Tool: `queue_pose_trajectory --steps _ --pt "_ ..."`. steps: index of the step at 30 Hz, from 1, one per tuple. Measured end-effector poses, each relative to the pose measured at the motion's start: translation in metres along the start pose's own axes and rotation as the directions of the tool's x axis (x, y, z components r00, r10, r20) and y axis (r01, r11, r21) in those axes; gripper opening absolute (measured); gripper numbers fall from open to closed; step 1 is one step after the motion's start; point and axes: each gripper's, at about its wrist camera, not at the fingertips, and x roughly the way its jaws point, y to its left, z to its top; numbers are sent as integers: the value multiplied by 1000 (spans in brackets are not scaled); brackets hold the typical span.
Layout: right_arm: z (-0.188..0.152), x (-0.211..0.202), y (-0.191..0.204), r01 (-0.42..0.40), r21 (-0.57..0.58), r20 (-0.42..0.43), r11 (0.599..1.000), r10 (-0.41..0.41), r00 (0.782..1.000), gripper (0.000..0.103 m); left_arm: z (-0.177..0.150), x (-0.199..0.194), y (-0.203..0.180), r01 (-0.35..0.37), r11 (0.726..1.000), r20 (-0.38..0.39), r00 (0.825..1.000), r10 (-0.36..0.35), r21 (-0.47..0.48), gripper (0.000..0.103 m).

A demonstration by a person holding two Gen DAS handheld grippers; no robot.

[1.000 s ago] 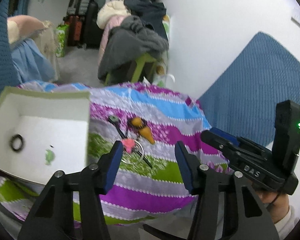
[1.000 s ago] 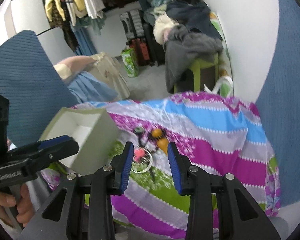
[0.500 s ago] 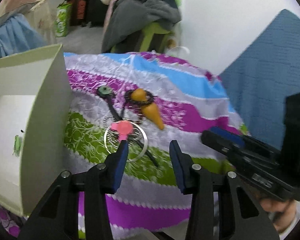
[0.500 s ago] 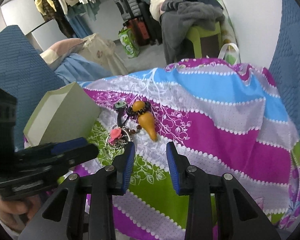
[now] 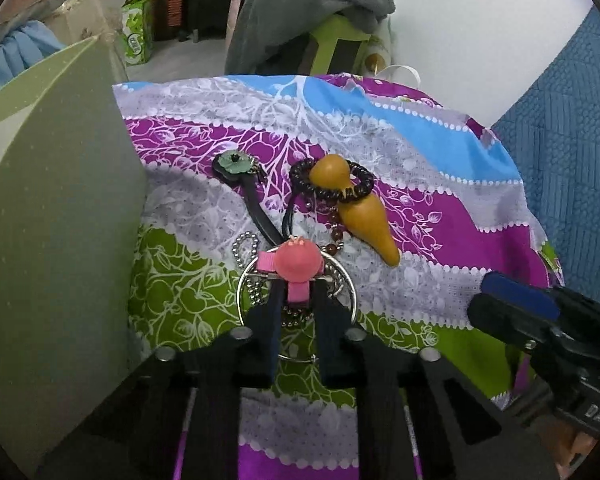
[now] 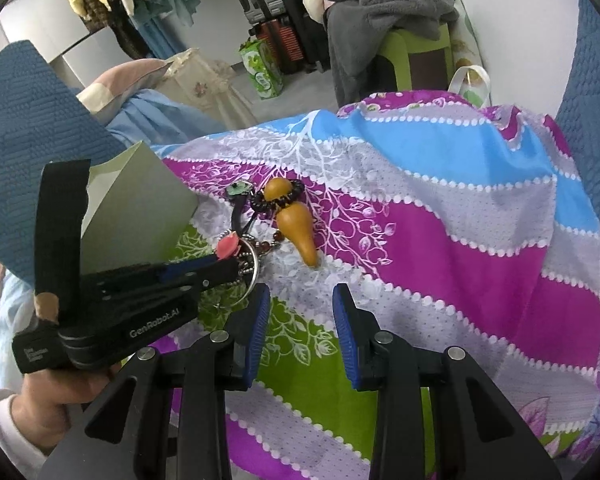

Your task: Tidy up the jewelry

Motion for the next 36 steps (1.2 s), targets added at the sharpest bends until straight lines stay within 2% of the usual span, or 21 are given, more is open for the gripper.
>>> queue_pose_trajectory --steps 8,12,15,23,30,33,35,36 --pt "0 13 11 -54 -27 -19 998 54 998 30 -6 -34 -1 62 998 34 998 -62 -8 10" --pt "2 18 18 -88 -53 -23 995 86 996 29 -14 -50 -1 52 999 45 998 -52 -2 10" --pt "5 22 26 -113 -96 -19 989 112 994 20 -21 -65 3 49 999 46 998 -48 -17 10" --pt "20 56 56 -139 -278 -50 950 131 990 19 -26 -77 14 65 995 48 997 -62 -75 10" --pt "20 81 69 -89 -377 -80 922 64 995 19 -25 -80 20 61 995 58 997 -56 -82 10" --pt "16 88 72 -33 -425 -105 905 -14 994 18 -24 -81 21 66 994 60 996 -61 -92 10" --pt "10 87 76 -1 -478 -89 878 -47 995 17 -24 -82 23 73 992 64 996 -67 -99 10" --pt "9 88 76 3 -479 -86 878 -51 995 13 -24 -82 23 76 992 65 995 -69 -101 10"
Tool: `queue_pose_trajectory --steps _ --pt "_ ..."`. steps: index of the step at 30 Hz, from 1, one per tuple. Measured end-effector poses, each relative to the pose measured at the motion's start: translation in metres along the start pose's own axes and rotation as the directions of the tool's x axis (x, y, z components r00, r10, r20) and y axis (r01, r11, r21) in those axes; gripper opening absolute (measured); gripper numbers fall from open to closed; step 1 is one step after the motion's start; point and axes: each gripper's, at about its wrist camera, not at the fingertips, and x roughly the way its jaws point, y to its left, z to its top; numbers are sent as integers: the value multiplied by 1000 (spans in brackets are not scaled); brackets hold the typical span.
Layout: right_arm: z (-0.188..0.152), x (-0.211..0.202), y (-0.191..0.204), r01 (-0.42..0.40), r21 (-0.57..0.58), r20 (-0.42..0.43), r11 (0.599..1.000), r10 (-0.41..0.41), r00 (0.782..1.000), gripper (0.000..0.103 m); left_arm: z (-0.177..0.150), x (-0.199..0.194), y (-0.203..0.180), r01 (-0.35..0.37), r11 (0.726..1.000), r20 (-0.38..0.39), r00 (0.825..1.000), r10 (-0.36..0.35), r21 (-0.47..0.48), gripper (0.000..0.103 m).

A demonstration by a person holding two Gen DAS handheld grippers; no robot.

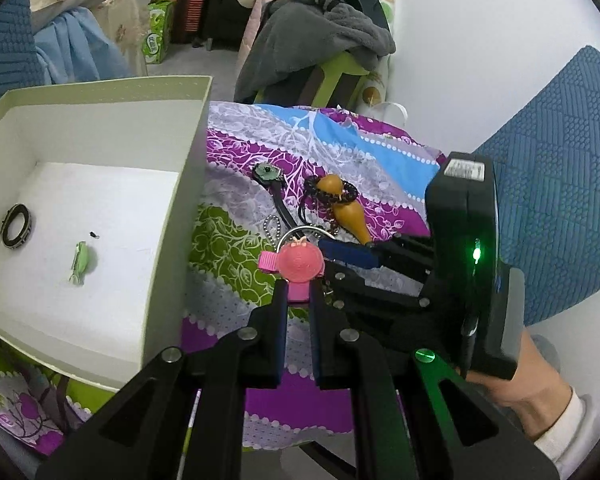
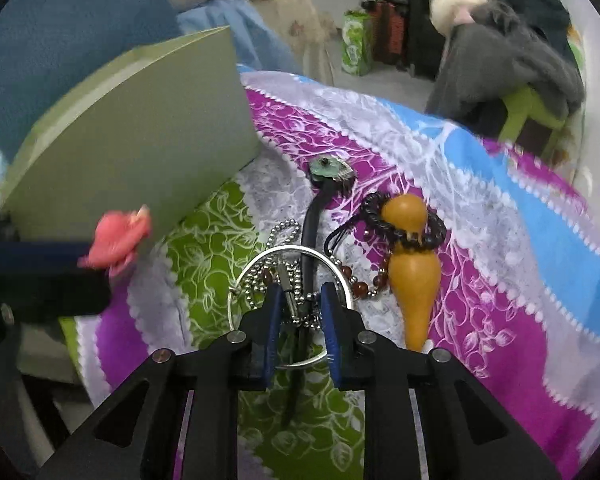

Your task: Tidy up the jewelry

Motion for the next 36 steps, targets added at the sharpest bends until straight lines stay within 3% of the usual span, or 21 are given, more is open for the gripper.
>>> queue_pose_trajectory --steps 7,18,32,36 --pt "-5 -7 -7 -13 72 -8 997 14 1000 6 -1 1 0 3 1000 -6 1000 -3 5 10" --pt "-28 -39 -12 -34 224 1 974 35 999 6 -3 0 0 17 1000 -14 1000 -17 -6 10" --pt "-44 -92 -4 35 335 71 942 -62 996 6 -3 -20 -5 46 999 -6 999 -46 -16 10" --pt "-62 -86 -3 58 374 -2 926 -62 998 6 -4 -26 -6 56 998 -3 998 -56 -18 10"
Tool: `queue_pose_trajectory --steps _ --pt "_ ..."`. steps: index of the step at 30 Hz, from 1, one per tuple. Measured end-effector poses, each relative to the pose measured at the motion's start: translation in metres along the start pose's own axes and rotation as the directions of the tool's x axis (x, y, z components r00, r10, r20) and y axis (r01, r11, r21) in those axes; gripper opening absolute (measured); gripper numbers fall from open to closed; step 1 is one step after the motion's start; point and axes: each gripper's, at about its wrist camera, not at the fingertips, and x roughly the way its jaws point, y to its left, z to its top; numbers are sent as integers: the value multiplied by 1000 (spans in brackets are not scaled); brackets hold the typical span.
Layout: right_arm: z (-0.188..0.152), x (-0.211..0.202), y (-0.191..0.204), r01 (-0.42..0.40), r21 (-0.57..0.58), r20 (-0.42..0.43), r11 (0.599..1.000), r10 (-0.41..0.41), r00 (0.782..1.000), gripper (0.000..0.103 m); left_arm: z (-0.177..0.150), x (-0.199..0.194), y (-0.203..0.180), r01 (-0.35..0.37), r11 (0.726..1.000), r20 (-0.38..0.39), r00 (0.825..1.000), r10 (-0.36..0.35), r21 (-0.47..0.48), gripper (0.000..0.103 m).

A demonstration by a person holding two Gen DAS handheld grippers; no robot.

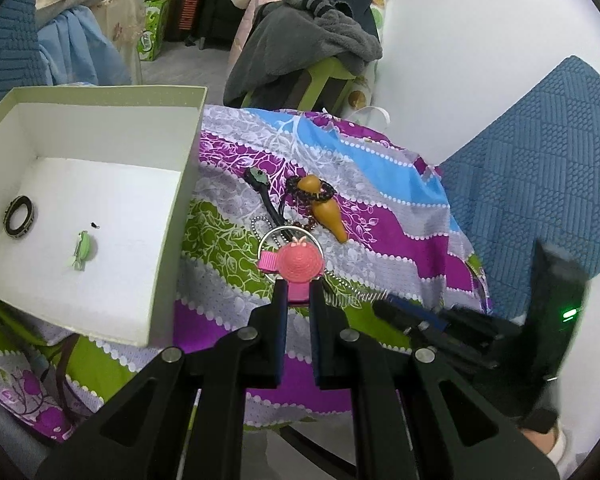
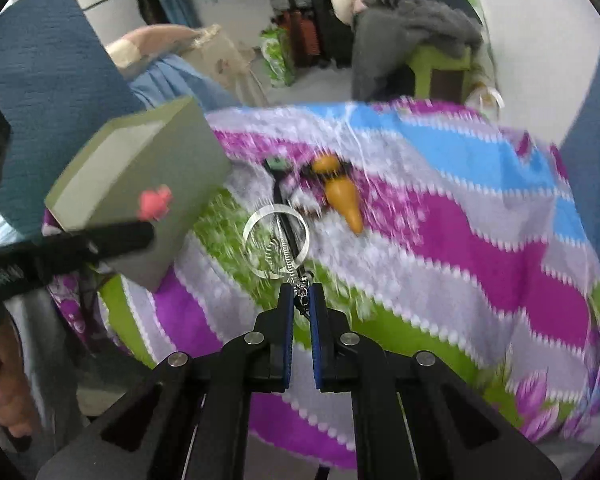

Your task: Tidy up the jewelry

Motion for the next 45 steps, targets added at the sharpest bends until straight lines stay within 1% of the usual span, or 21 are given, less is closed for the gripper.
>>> queue_pose_trajectory --steps 2,3,6,9,10,11,12,15,17,18,20,25,27,31,32,34,36,40,45 --pt "-13 14 -4 10 16 -78 1000 -8 997 6 -3 -2 2 4 1000 0 1000 -4 -4 10" --pt "-16 18 -6 10 21 -103 1000 -8 995 6 -4 -3 3 3 1000 0 1000 -3 -7 10" --pt "-21 23 -9 15 24 -141 1000 -12 990 6 -7 -6 7 2 1000 -1 1000 -2 -16 10" --pt "-27 30 -14 -9 57 -200 998 20 980 7 -9 -7 9 -1 1000 -7 1000 1 -18 10" --pt "-28 28 -17 -15 73 -196 997 29 980 11 -10 -7 9 -4 1000 -9 1000 3 -17 10" --pt "-29 26 -18 -21 85 -197 996 37 980 22 -11 -8 9 -5 1000 -11 1000 5 -17 10" --pt "-29 24 -20 -34 98 -190 995 52 980 29 -10 -8 10 -6 1000 -12 1000 6 -17 10" --pt "-28 16 -26 -43 121 -142 992 60 988 29 -11 -7 11 -9 1000 -18 1000 9 -18 10" --pt "-25 12 -30 -65 133 -102 989 79 992 27 -12 -6 12 -12 1000 -19 1000 12 -17 10" --pt "-24 11 -30 -66 132 -92 989 79 993 21 -12 -6 11 -12 1000 -20 1000 12 -17 10" --pt "-22 15 -29 -56 126 -86 990 67 994 12 -11 -5 11 -15 1000 -18 1000 15 -17 10" --pt "-13 31 -21 -21 62 -95 998 27 995 10 -12 -2 8 -19 1000 -21 1000 19 -11 10" --pt "-12 37 -15 2 16 -120 1000 0 993 9 -13 -2 8 -19 1000 -23 1000 19 -10 10" --pt "-14 40 2 88 -97 -114 991 -99 989 8 -13 -1 7 -21 1000 -27 999 21 -8 10" --pt "-14 40 4 100 -107 -110 989 -111 988 7 -13 -1 8 -22 1000 -27 999 22 -9 10" --pt "-14 40 3 101 -86 -106 991 -110 988 6 -13 -2 8 -21 1000 -27 999 21 -9 10" --pt "-12 34 -4 88 -42 -88 995 -91 992 2 -13 -3 8 -21 1000 -24 999 21 -9 10" --pt "-10 20 -18 85 26 -52 996 -84 995 2 -12 -5 8 -19 1000 -17 1000 19 -14 10" --pt "-11 13 -27 106 78 -35 991 -103 994 2 -11 -6 7 -17 1000 -16 1000 16 -12 10"
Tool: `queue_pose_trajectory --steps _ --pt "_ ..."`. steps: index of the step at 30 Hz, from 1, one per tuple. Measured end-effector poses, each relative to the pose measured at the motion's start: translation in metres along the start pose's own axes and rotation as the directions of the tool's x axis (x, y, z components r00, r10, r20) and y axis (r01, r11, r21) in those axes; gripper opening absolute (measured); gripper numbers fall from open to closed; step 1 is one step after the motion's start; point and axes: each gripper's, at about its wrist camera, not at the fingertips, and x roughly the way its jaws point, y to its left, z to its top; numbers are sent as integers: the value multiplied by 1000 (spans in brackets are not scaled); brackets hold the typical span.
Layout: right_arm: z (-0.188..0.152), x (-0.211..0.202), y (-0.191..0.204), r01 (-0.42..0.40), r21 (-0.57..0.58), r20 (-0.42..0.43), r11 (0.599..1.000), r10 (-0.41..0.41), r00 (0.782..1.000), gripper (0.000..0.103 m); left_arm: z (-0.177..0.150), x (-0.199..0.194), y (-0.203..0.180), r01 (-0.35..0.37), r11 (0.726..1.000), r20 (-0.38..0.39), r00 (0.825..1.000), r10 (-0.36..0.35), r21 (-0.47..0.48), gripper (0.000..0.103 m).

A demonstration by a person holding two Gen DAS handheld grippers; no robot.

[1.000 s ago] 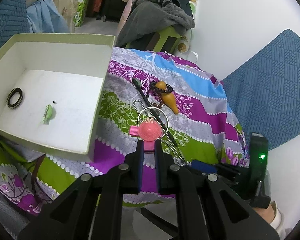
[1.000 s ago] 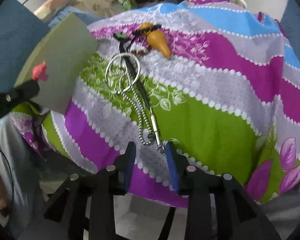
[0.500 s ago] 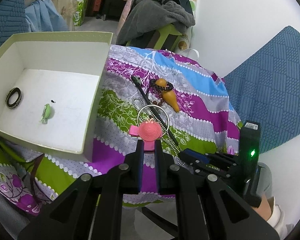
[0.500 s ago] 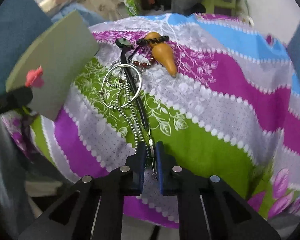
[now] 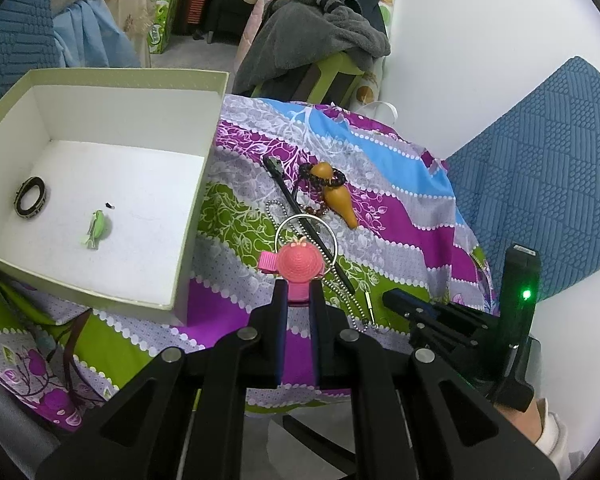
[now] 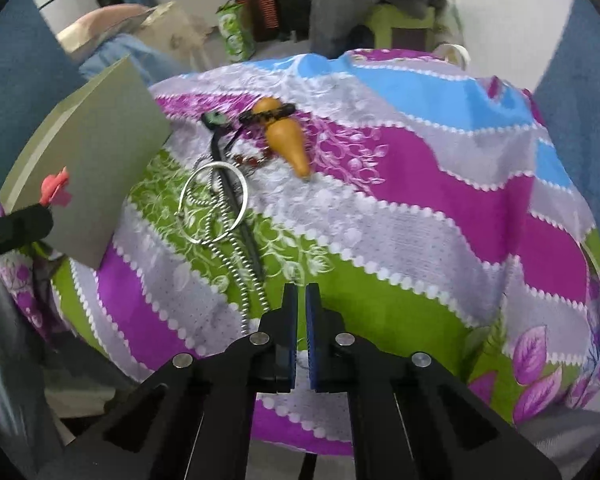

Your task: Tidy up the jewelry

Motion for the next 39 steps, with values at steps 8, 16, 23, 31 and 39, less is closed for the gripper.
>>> queue_pose_trajectory --steps 8,16,23,31,39 --pt "3 19 -5 -58 48 -51 997 60 997 4 -1 0 -2 -3 1000 -1 1000 3 7 10" --pt "2 25 8 -49 -16 -58 999 48 997 9 0 0 -4 -5 1000 2 1000 4 14 10" --pt "-1 27 19 5 -81 -54 997 -9 999 8 0 -1 -3 -5 1000 2 1000 5 12 10" --pt "-4 26 31 102 -139 -24 985 -107 994 2 0 -4 -1 -8 1000 12 1000 8 9 10" --pt "8 -11 11 60 -2 8 998 -60 998 2 9 -19 2 8 1000 19 1000 -7 -16 10"
